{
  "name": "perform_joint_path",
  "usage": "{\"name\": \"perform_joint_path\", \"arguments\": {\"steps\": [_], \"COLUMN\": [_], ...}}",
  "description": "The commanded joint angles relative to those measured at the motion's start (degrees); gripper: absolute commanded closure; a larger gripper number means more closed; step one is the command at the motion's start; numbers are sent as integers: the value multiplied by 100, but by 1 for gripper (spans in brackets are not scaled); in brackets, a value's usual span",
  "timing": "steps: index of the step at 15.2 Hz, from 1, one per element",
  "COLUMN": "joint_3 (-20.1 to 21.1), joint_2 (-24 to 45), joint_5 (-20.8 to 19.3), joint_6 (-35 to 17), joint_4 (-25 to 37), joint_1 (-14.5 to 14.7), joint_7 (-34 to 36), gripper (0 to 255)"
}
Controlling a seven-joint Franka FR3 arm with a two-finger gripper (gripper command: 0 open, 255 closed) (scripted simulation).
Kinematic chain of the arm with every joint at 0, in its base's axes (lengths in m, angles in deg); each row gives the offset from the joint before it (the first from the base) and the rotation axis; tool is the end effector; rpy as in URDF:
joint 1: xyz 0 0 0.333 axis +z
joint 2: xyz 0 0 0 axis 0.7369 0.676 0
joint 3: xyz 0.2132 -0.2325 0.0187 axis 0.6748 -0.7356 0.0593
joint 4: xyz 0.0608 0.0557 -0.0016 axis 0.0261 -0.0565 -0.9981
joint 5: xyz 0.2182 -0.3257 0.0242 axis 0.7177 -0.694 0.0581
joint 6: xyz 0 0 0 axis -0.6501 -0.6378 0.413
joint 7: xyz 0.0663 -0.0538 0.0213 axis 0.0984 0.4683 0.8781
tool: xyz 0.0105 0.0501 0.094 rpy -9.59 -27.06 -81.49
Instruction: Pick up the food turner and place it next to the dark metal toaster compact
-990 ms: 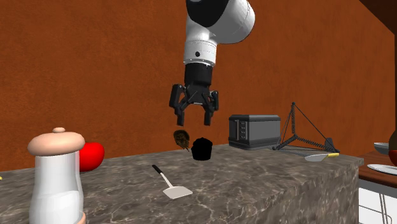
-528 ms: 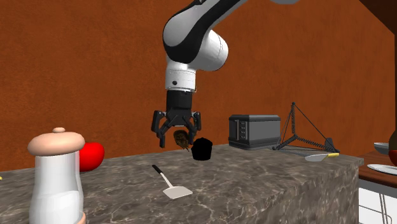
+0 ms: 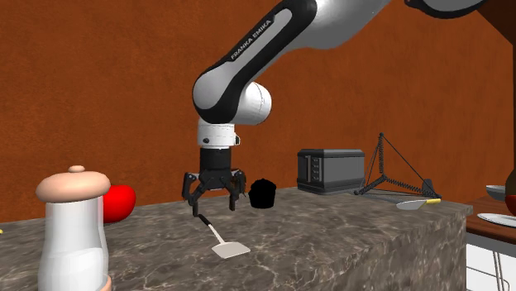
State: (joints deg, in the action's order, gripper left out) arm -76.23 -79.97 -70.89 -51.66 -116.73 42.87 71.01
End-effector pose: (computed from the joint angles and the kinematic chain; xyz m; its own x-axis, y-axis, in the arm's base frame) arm 0.5639 0.0764 0.3729 0.9438 -0.3240 0.0654 -0.3246 -0.9458 -0.0010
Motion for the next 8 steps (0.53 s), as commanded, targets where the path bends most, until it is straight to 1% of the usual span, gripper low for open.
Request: {"name": "perform_joint_path", "arguments": {"steps": [1,5,8], "joint_3": [-9,-27,-30], "joint_2": [130,323,352], "joint_5": [-51,-123,-134], "joint_6": [-127,-399,-438], "joint_4": [2,-84,-95], "joint_1": [7,15,17], "joint_7": [47,96,104], "gripper": [0,0,0]}}
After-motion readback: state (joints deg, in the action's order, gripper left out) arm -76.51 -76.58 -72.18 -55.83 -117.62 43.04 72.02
